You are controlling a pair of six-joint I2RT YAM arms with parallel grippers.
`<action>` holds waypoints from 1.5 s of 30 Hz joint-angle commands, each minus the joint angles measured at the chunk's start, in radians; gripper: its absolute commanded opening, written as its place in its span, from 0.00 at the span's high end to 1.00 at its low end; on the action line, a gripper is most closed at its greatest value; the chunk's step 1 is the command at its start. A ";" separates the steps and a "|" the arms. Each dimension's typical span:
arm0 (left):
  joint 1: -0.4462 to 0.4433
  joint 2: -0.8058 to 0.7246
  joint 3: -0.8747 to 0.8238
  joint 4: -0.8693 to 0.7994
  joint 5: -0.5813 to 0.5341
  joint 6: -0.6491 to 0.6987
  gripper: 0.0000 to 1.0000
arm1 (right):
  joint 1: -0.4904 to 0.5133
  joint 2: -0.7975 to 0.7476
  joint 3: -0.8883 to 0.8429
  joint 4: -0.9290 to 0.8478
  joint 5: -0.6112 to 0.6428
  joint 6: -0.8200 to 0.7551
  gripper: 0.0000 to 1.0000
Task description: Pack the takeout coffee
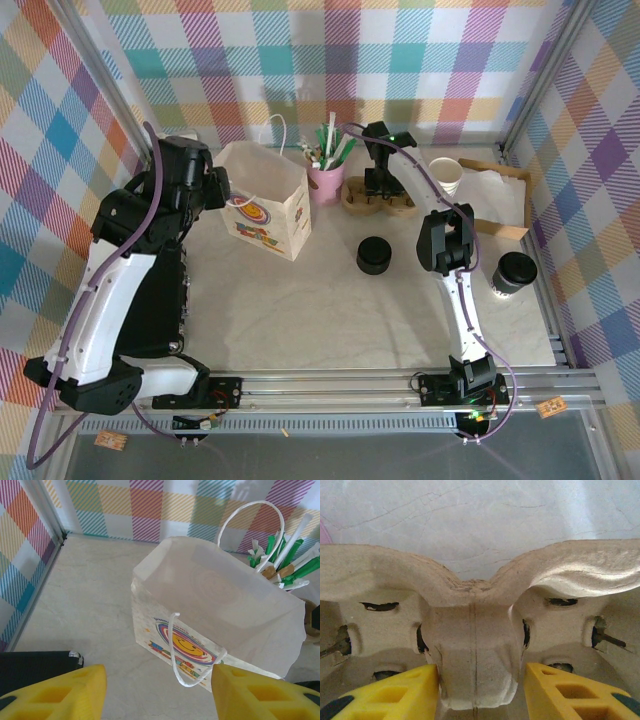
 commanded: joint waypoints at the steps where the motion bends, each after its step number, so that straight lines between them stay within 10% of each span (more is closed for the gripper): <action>1: 0.010 -0.025 -0.009 0.002 -0.009 0.020 0.42 | -0.006 0.025 0.028 -0.039 -0.008 0.000 0.53; 45: 0.010 -0.043 -0.001 -0.007 -0.010 0.018 0.42 | -0.004 -0.086 0.037 -0.043 0.012 -0.005 0.66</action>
